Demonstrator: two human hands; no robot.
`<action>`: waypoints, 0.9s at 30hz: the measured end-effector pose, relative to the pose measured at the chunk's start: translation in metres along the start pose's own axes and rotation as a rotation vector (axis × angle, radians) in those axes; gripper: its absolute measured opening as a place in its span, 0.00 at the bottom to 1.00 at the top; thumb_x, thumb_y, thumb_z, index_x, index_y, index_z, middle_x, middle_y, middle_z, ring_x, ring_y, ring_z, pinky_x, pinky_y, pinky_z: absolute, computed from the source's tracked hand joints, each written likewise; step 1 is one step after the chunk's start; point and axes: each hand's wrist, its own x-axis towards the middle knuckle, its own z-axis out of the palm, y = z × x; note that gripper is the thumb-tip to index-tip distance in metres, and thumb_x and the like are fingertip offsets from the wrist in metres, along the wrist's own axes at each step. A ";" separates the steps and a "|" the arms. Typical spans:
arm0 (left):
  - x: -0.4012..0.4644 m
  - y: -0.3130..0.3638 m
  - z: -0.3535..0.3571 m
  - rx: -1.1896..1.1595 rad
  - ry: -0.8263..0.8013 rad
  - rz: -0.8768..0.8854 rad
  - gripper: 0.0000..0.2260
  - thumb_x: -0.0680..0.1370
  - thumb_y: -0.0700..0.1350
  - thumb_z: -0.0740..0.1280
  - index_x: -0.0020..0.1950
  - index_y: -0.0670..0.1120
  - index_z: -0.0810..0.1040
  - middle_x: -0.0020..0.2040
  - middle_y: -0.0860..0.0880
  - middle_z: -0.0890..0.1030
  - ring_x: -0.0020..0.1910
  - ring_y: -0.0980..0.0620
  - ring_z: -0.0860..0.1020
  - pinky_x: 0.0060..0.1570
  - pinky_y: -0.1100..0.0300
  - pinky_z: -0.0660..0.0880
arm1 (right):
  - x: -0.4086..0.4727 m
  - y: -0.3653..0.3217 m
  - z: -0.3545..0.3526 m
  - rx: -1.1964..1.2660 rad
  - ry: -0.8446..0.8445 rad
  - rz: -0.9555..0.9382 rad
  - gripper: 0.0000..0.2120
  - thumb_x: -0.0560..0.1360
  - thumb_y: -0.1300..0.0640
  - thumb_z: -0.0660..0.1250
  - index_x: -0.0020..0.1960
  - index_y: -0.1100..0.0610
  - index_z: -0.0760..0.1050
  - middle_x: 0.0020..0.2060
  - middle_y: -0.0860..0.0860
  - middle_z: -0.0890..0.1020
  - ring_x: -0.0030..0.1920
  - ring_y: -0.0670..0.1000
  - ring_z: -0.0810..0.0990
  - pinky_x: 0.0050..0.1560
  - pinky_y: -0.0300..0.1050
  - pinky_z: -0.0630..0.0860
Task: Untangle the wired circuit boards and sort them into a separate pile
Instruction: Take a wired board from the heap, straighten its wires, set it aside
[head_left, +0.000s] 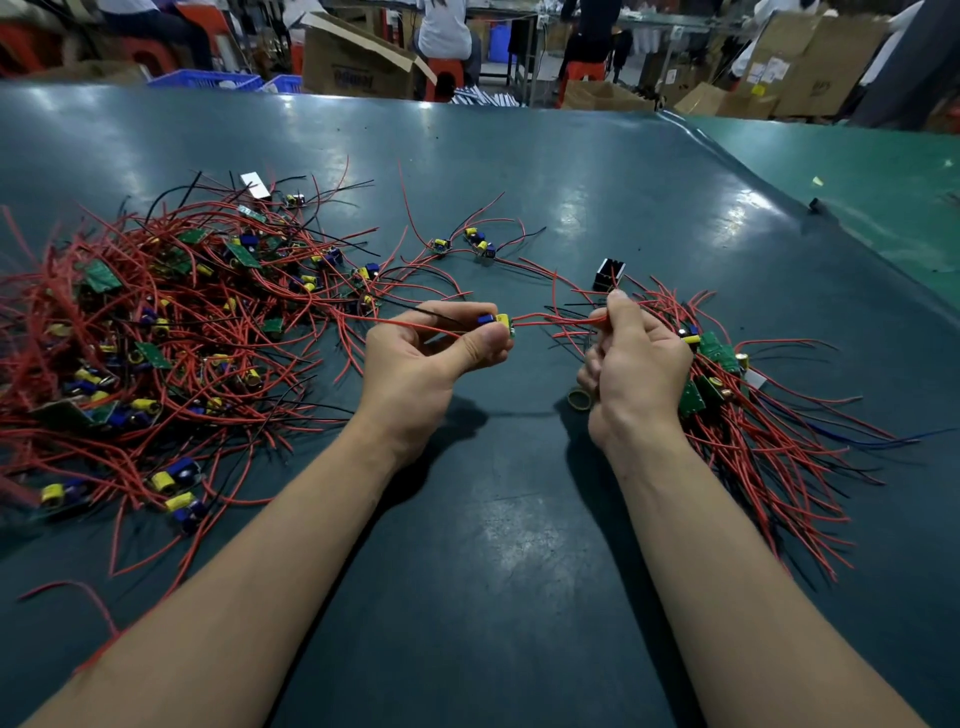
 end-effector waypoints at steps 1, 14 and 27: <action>-0.001 0.000 0.001 0.019 -0.007 0.004 0.11 0.64 0.39 0.74 0.45 0.39 0.81 0.36 0.46 0.84 0.37 0.48 0.83 0.43 0.58 0.81 | 0.001 0.001 -0.001 -0.058 0.029 -0.055 0.18 0.80 0.56 0.65 0.31 0.56 0.76 0.21 0.49 0.64 0.23 0.49 0.59 0.26 0.40 0.56; 0.000 0.002 -0.001 0.100 0.019 0.037 0.07 0.69 0.31 0.73 0.45 0.38 0.82 0.37 0.46 0.84 0.37 0.48 0.83 0.45 0.57 0.82 | 0.002 0.003 -0.004 -0.180 0.048 -0.232 0.06 0.81 0.62 0.62 0.51 0.57 0.77 0.28 0.49 0.80 0.20 0.45 0.69 0.23 0.38 0.66; 0.000 0.004 -0.004 0.079 0.018 0.040 0.11 0.64 0.39 0.75 0.45 0.39 0.82 0.37 0.45 0.84 0.37 0.47 0.83 0.44 0.57 0.81 | 0.006 0.001 -0.004 -0.047 0.009 -0.107 0.08 0.83 0.63 0.55 0.54 0.59 0.73 0.25 0.51 0.80 0.18 0.46 0.68 0.20 0.36 0.67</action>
